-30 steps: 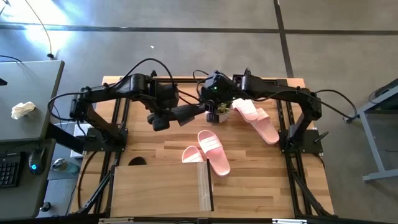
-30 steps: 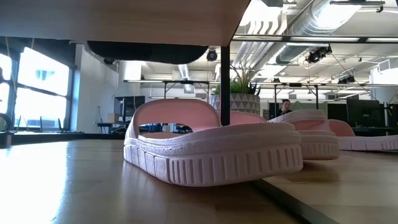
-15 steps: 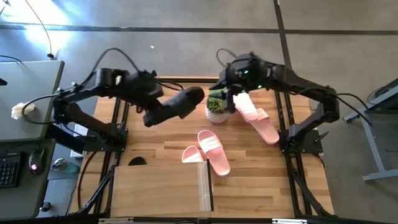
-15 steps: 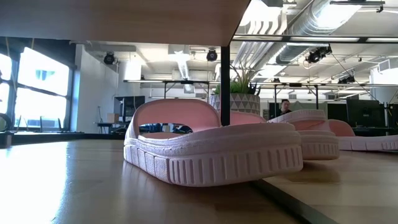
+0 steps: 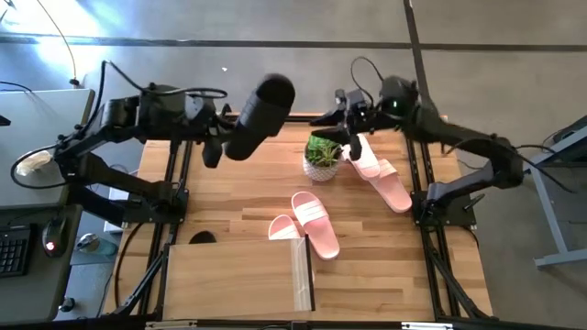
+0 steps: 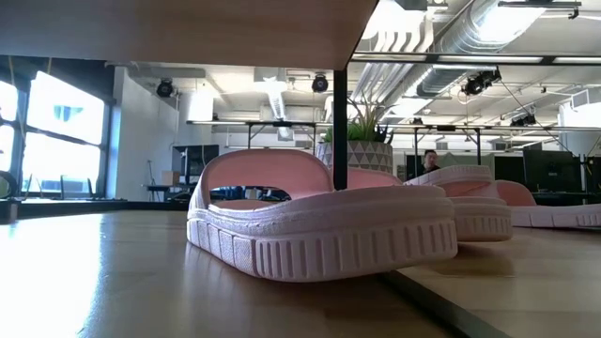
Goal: Pick and place slides into the shelf
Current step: Put the black slide under the shelf
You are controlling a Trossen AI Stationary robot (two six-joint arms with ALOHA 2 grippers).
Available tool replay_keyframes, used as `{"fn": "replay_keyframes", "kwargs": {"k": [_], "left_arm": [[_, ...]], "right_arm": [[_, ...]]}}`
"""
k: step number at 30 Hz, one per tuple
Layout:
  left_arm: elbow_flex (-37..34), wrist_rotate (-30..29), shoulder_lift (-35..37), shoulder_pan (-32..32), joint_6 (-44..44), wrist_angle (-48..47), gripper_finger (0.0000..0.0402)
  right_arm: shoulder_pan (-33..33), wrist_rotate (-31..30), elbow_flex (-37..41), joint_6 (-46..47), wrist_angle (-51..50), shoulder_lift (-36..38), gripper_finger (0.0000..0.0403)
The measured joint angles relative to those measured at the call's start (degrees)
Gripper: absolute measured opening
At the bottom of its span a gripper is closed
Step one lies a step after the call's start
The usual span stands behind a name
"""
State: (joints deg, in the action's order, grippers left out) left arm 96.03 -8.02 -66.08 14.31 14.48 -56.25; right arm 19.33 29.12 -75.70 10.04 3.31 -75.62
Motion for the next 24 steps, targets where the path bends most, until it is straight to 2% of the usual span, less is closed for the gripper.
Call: {"fn": "replay_keyframes", "kwargs": {"k": [4, 7, 10, 14, 20, 24], "left_arm": [[-3.9, 1.4, 1.0, 0.0, -0.3, 7.7, 0.0055], [-6.7, 2.4, 0.9, 0.0, -0.4, 13.3, 0.0055], [-8.7, 3.4, 1.0, 0.0, -0.5, 18.5, 0.0055], [-10.1, 2.8, 0.9, 0.0, -0.5, 21.9, 0.0055], [-10.4, 2.5, 0.5, 0.0, -1.0, 24.1, 0.0054], [-10.5, 2.6, -0.9, 0.0, -1.2, 26.2, 0.0054]], "right_arm": [[0.3, -1.5, 10.6, 10.0, 26.3, -2.0, 0.0126], [-0.5, -2.1, 13.5, 13.8, 35.6, -4.6, 0.0127], [-1.5, -2.1, 14.4, 13.9, 38.3, -7.7, 0.0136], [-1.8, -2.4, 14.5, 15.0, 40.6, -9.4, 0.0169], [-2.5, -7.3, 14.7, 16.6, 43.9, -10.5, 0.0227], [-3.7, -8.7, 14.7, 14.0, 44.3, -10.6, 0.0247]]}}
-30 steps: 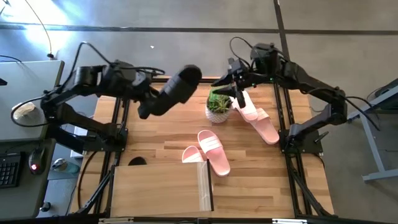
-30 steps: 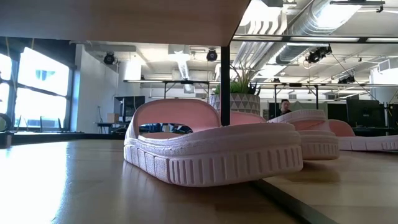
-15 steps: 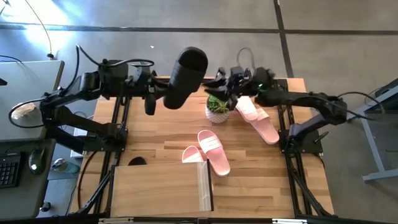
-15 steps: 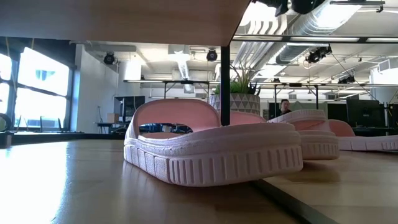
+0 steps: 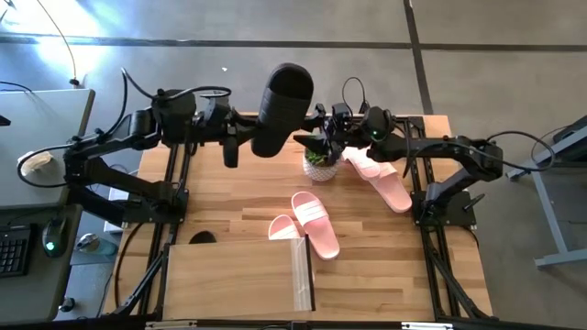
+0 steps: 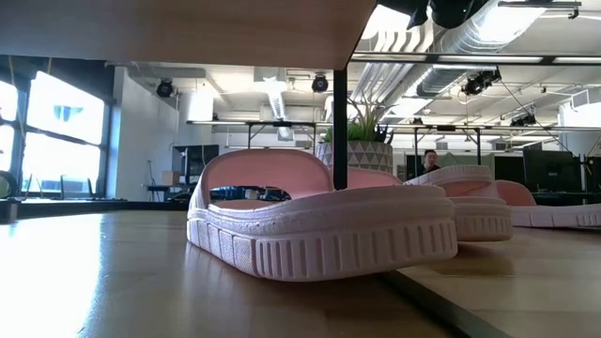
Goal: Pick and place slides into the shelf
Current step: Put the black slide under the shelf
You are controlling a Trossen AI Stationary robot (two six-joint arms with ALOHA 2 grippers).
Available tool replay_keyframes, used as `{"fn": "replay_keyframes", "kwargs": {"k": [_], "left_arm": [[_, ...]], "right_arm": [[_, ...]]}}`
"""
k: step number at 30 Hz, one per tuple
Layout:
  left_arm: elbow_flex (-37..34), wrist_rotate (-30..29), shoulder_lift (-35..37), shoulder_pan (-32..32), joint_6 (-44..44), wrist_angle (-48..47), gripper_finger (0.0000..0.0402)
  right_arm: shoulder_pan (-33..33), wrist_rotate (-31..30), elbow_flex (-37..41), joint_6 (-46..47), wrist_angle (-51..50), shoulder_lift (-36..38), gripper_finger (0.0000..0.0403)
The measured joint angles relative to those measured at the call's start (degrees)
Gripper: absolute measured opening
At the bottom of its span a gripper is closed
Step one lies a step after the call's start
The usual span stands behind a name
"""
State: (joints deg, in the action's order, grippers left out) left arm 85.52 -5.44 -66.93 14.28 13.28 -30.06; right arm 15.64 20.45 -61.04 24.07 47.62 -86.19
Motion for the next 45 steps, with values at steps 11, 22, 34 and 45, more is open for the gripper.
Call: {"fn": "replay_keyframes", "kwargs": {"k": [11, 22, 34, 45], "left_arm": [[0.0, 3.1, -4.2, 0.0, 0.0, 2.5, 0.0054], [0.0, 3.8, -4.1, 0.1, 0.5, 2.3, 0.0099], [0.1, 4.9, 0.8, 0.0, 2.2, -6.0, 0.0224], [9.2, -3.7, 7.0, 3.1, 5.0, -21.1, 0.0233]], "right_arm": [[-0.3, -0.6, 0.0, 0.1, -0.8, 0.0, 0.0250], [-0.1, -2.3, -0.1, -0.1, -1.7, 0.0, 0.0093], [0.2, -4.6, -0.1, 0.4, -9.3, 0.1, 0.0037], [-1.6, -3.9, -3.5, -7.0, -31.8, -0.1, 0.0037]]}}
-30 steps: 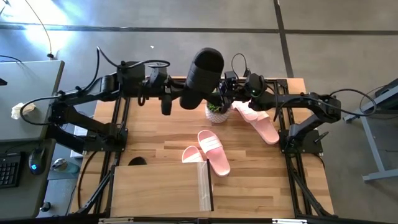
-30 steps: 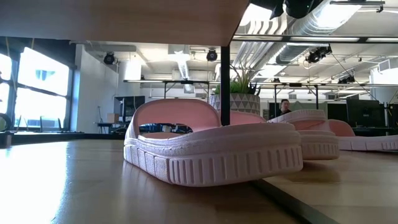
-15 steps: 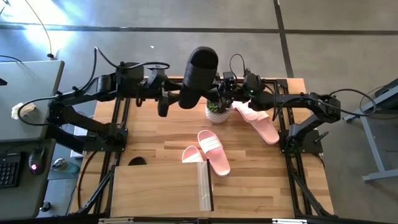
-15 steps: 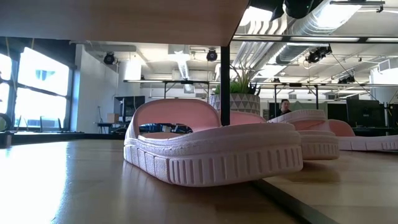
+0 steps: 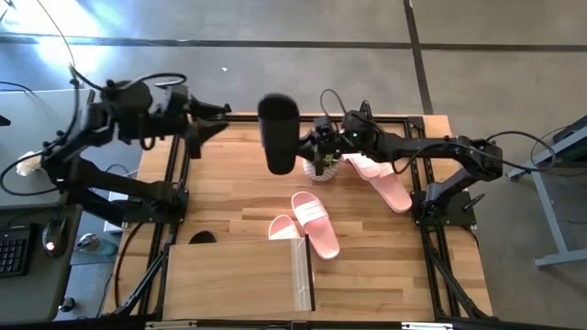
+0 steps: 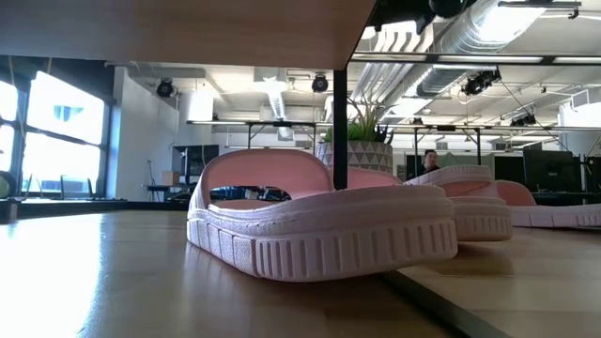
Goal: Pick and place slides into the shelf
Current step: Put the black slide under the shelf
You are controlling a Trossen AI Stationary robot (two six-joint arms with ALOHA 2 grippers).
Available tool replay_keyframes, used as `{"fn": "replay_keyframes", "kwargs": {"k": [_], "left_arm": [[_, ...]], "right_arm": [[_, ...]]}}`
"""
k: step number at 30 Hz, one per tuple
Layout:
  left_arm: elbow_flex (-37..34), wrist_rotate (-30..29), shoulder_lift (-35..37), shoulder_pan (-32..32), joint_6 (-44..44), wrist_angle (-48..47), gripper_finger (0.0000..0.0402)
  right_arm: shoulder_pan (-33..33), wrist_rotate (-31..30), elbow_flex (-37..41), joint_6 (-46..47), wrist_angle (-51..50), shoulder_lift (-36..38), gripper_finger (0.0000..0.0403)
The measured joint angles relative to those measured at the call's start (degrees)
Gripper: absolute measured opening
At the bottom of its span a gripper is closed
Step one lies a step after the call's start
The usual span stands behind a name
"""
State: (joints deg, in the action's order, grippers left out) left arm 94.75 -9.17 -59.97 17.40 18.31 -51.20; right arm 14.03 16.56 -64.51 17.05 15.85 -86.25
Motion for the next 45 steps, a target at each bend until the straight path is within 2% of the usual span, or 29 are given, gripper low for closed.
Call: {"fn": "replay_keyframes", "kwargs": {"k": [5, 11, 16, 19, 25, 34, 45], "left_arm": [[13.0, 8.3, -7.2, 7.7, -0.3, -13.8, 0.0234], [29.1, 23.0, -17.9, 16.0, -5.0, -31.4, 0.0234], [37.8, 31.5, -23.0, 20.2, -10.9, -39.1, 0.0234], [37.9, 34.2, -23.9, 20.1, -11.9, -38.9, 0.0234], [35.9, 36.8, -24.8, 20.1, -14.3, -38.9, 0.0234], [34.0, 37.2, -24.6, 20.1, -17.3, -38.8, 0.0234], [34.0, 29.7, -24.9, 20.1, -18.1, -38.8, 0.0234]], "right_arm": [[-2.0, -1.6, -8.7, -6.7, -12.5, -2.3, 0.0037], [-2.9, -3.0, -18.8, -11.8, -30.2, -7.7, 0.0037], [-3.2, -1.5, -23.8, -13.1, -32.9, -10.7, 0.0037], [-3.2, 0.1, -26.1, -13.5, -33.7, -12.5, 0.0037], [-2.8, 0.6, -30.0, -13.6, -35.3, -14.3, 0.0038], [-1.6, 1.3, -30.0, -13.5, -36.8, -14.5, 0.0038], [-1.0, 2.3, -30.0, -13.0, -35.9, -14.5, 0.0039]]}}
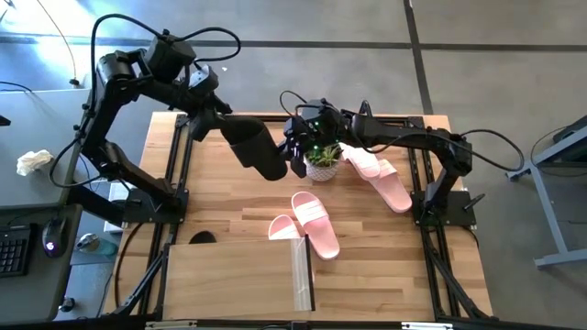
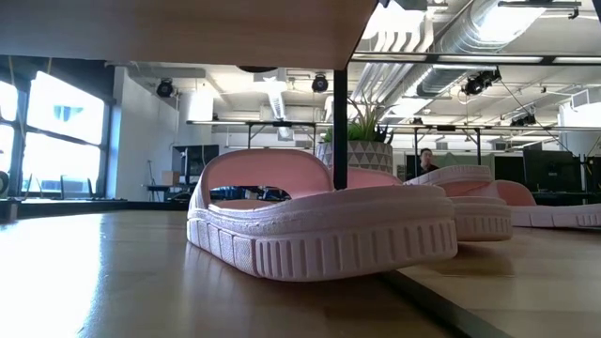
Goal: Pick and place slides into the shelf
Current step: Put the black slide under the shelf
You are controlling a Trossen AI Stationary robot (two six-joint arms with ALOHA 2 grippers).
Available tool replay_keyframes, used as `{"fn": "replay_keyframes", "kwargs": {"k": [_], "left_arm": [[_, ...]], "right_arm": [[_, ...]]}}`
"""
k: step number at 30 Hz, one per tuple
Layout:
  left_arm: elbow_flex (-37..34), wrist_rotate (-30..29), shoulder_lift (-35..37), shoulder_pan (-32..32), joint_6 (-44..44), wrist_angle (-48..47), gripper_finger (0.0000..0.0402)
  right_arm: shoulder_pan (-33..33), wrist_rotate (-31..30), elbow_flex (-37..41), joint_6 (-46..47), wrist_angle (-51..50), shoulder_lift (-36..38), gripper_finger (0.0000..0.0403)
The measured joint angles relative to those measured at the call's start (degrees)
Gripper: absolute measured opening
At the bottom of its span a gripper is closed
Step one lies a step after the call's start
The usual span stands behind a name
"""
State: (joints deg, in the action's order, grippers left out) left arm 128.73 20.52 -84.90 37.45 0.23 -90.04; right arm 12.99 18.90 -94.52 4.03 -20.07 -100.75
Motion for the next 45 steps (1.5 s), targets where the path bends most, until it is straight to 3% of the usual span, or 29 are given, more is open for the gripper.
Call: {"fn": "replay_keyframes", "kwargs": {"k": [5, 11, 20, 36, 40, 45], "left_arm": [[-1.0, -0.5, -0.8, -0.2, 0.0, 0.1, 0.0225], [-5.2, -0.6, -0.9, -1.9, 0.0, 0.0, 0.0186], [-5.0, -0.7, -0.8, -1.9, 0.0, 0.0, 0.0136], [-5.0, -2.2, -1.2, -1.8, 0.0, 0.0, 0.0126], [-5.0, -5.1, -1.2, -1.9, 0.0, 0.0, 0.0124], [-5.0, -6.1, -1.2, -1.9, -0.1, 0.1, 0.0077]], "right_arm": [[0.1, 0.0, 0.0, 0.0, 0.4, 0.0, 0.0039], [0.0, 0.0, 0.0, 0.0, 0.1, 0.0, 0.0039], [0.0, -0.9, 0.1, 0.0, -2.9, 0.0, 0.0039], [0.0, -0.5, 0.1, 0.0, -5.3, 0.1, 0.0039], [0.0, -0.7, 0.1, 0.1, -5.5, 0.1, 0.0039], [0.0, -1.0, 0.1, 0.2, -5.5, 0.1, 0.0039]]}}
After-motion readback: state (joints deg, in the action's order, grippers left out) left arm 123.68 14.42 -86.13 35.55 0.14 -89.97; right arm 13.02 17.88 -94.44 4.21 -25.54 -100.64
